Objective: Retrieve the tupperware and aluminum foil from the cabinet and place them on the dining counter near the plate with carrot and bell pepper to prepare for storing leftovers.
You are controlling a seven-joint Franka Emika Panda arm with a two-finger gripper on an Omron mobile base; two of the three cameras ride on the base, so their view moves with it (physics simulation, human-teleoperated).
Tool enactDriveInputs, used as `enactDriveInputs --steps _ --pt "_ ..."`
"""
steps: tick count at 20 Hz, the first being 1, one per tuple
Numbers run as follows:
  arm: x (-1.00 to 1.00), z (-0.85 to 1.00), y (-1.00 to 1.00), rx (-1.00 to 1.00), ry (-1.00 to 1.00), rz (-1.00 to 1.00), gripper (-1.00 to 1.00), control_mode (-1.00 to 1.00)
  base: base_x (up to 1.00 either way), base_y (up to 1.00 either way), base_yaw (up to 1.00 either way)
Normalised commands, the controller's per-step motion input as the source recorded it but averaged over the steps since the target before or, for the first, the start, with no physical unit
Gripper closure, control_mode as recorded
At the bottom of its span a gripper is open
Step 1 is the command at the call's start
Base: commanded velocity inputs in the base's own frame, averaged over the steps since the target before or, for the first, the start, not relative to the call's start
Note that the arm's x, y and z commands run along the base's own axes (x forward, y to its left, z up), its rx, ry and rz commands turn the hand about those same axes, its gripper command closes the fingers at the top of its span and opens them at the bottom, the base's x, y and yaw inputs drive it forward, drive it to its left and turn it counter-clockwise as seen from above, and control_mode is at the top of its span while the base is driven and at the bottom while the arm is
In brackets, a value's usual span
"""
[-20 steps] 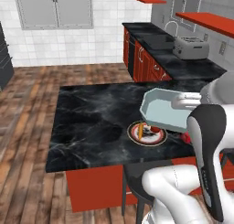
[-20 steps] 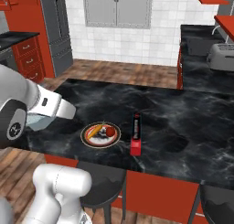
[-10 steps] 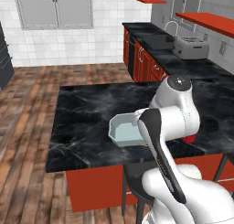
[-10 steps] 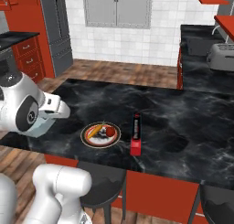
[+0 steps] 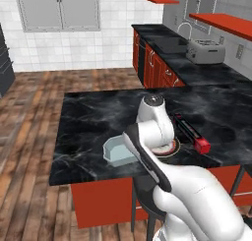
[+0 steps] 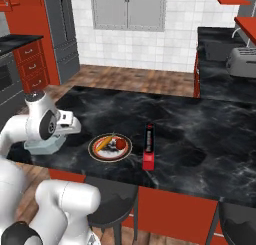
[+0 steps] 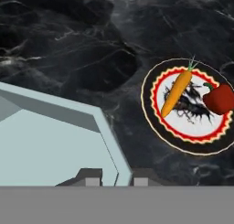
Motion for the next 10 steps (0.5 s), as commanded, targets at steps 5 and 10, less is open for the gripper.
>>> enactDriveInputs --steps 5,10 --pt "0.80 -0.64 0.09 0.00 0.04 0.06 1.00 -1.00 0.00 0.00 0.00" --pt "0.74 -0.52 0.00 0.00 0.00 0.01 1.00 -1.00 0.00 0.00 0.00"
